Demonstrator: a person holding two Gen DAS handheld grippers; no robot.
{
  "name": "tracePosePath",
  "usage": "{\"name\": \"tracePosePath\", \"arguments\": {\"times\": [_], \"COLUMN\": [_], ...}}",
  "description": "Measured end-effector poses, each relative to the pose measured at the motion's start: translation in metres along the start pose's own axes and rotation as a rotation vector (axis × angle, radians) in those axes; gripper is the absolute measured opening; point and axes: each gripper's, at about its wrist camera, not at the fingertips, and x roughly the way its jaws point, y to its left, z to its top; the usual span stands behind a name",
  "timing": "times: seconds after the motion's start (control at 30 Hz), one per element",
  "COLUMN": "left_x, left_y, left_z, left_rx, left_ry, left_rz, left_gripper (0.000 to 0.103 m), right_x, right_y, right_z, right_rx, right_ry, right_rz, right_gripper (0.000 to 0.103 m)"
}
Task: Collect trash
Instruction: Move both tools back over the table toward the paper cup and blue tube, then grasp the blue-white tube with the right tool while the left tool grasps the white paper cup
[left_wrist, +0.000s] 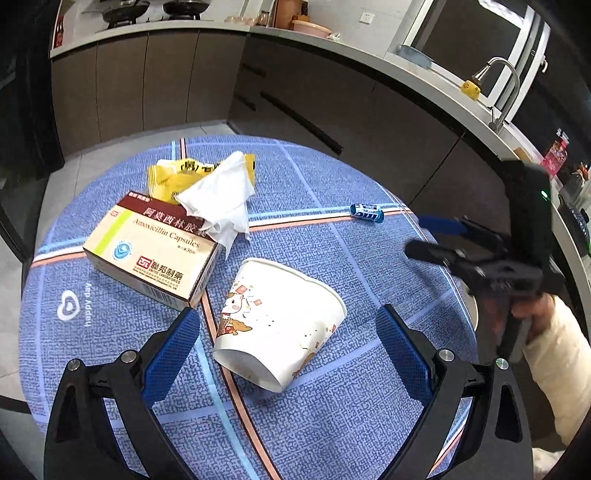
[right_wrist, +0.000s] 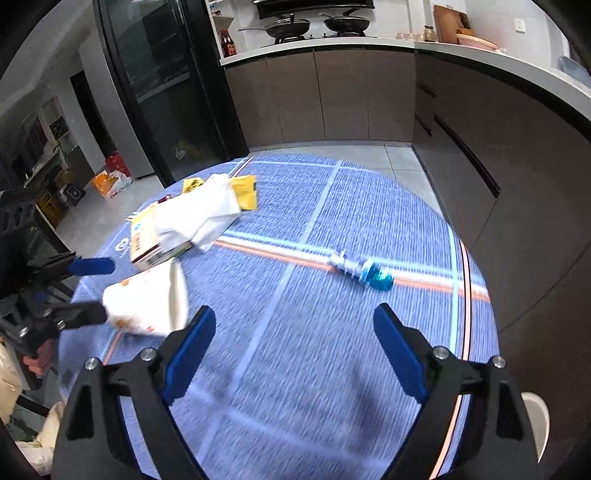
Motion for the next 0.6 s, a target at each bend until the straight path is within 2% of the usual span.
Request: {"name": "tracePosePath", "arguments": {"times": [0.23, 0.4, 0.47, 0.53, 0.57, 0.6], "left_x": [0.012, 0.019, 0.023, 0.027, 0.027, 0.028], "left_y": [0.007, 0.012, 0.014, 0.017, 0.018, 0.019], "left_z": [0.006, 0.007, 0.007, 0.008, 0.008, 0.008], "left_rx": [0.008, -0.01, -0.019, -0.033, -0.039, -0.047], "left_ry": [0.025, 0.043, 0.051, 0.06, 0.063, 0.065], "left_rz": [-0.009, -0.028, -0.026, -0.028, -0.033, -0.046], "left_gripper": [0.09, 0.092, 0.092, 0.092, 0.091, 0.09], "right_x": [0.042, 0.064, 0.07, 0.074, 0.075, 0.074], "right_y": [-0.015, -0.019, -0.023, -0.025, -0.026, -0.024], "right_z": [0.026, 0.031, 0.031, 0.03, 0.028, 0.026], "right_rx": [-0.075, -0.095, -0.091, -0.083, -0.086, -0.094], "right_ry": [0.042, 0.076, 0.086, 0.099, 0.107, 0.102], "right_rz": [-0.04, -0.055, -0.06, -0.07, -0.081, -0.097], "right_gripper": [0.08, 0.075, 0.07, 0.048, 0.042, 0.031]}}
